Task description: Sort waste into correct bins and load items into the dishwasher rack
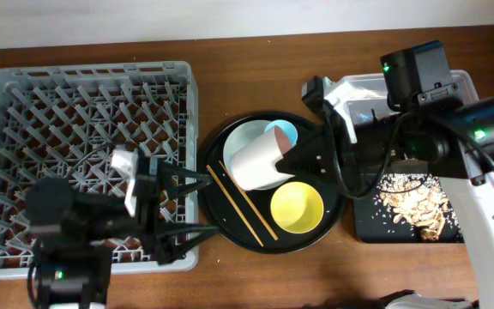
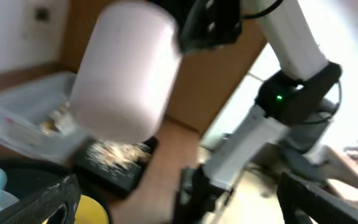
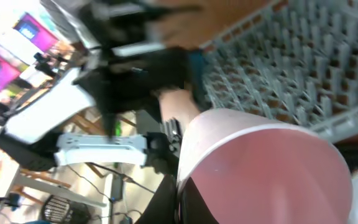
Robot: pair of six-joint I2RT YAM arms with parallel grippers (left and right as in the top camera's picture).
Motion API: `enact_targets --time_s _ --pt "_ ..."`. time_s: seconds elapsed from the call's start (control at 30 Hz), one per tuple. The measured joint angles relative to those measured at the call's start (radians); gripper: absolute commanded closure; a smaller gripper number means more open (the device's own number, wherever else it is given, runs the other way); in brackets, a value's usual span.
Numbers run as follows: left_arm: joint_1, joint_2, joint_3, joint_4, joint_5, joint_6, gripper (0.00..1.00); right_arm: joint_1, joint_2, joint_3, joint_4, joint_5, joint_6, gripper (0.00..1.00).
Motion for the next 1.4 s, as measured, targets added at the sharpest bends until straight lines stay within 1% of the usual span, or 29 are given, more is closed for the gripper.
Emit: enact_targets --time_s 0.1,0.2,0.33,0.4,0.47,0.53,0.57,0.63,0.7,0.8,0.83,0.9,0.93,1.0,1.13,1.2,1.3,1.33,1.4 --pt "0.0 0.115 0.0 0.003 0.053 -0.005 0.01 0.0 0.0 0.0 0.0 -0.09 0.0 0.96" --pt "0.0 0.145 0.0 0.043 0.072 -0.018 0.01 0.0 0.0 0.0 -0.002 -0.14 0.0 0.96" --pt "0.0 0.138 0.0 0.21 0.073 -0.101 0.01 0.0 0.0 0.0 -0.002 -0.158 -0.001 0.96" --pt "-0.002 0.107 0.0 0.258 0.014 -0.171 0.01 0.0 0.0 0.0 -0.001 -0.16 -0.002 0.96" --pt "-0.024 0.06 0.0 0.27 -0.076 -0.208 0.01 0.0 0.0 0.0 0.002 -0.164 -0.003 0.96" --pt "-0.062 0.029 0.0 0.272 -0.166 -0.226 0.01 0.0 0.0 0.0 0.002 -0.172 -0.003 0.96" --pt "-0.108 0.027 0.0 0.272 -0.227 -0.233 0.01 0.0 0.0 0.0 0.002 -0.19 -0.003 0.96" --pt "-0.156 0.053 0.0 0.275 -0.275 -0.239 0.0 0.003 0.0 0.0 0.002 -0.214 -0.007 0.96" --pt "-0.207 0.083 0.0 0.285 -0.291 -0.241 0.01 0.018 0.0 0.0 0.002 -0.217 -0.019 0.96" --pt "-0.265 0.091 -0.003 0.471 -0.269 -0.26 0.11 0.078 0.001 0.0 0.004 -0.201 -0.027 0.96" --pt "-0.27 0.092 0.0 0.575 -0.26 -0.294 0.18 0.087 0.001 0.0 -0.004 -0.188 -0.026 0.96" --pt "-0.264 0.094 0.0 0.674 -0.265 -0.355 0.25 0.092 -0.004 0.0 -0.016 -0.182 -0.025 0.96" --pt "-0.262 0.097 0.0 0.706 -0.27 -0.392 0.25 0.092 -0.005 0.0 -0.017 -0.177 -0.025 0.96" --pt "-0.262 0.097 0.0 0.711 -0.269 -0.423 0.23 0.092 -0.005 0.0 -0.016 -0.159 -0.025 0.95" --pt "-0.256 0.096 0.0 0.71 -0.247 -0.441 0.23 0.092 -0.005 0.0 0.023 -0.169 -0.023 0.96" --pt "-0.255 0.096 0.001 0.677 -0.236 -0.442 0.23 0.091 -0.005 0.0 0.029 -0.178 -0.022 0.96" --pt "-0.256 0.106 0.001 0.653 -0.201 -0.444 0.23 0.09 -0.005 0.0 0.046 -0.255 -0.025 0.96" --pt "-0.258 0.111 0.001 0.653 -0.187 -0.445 0.18 0.09 -0.005 0.0 0.051 -0.269 -0.026 0.96" --pt "-0.261 0.123 0.001 0.653 -0.16 -0.444 0.18 0.09 -0.005 0.0 0.052 -0.266 -0.026 0.96"
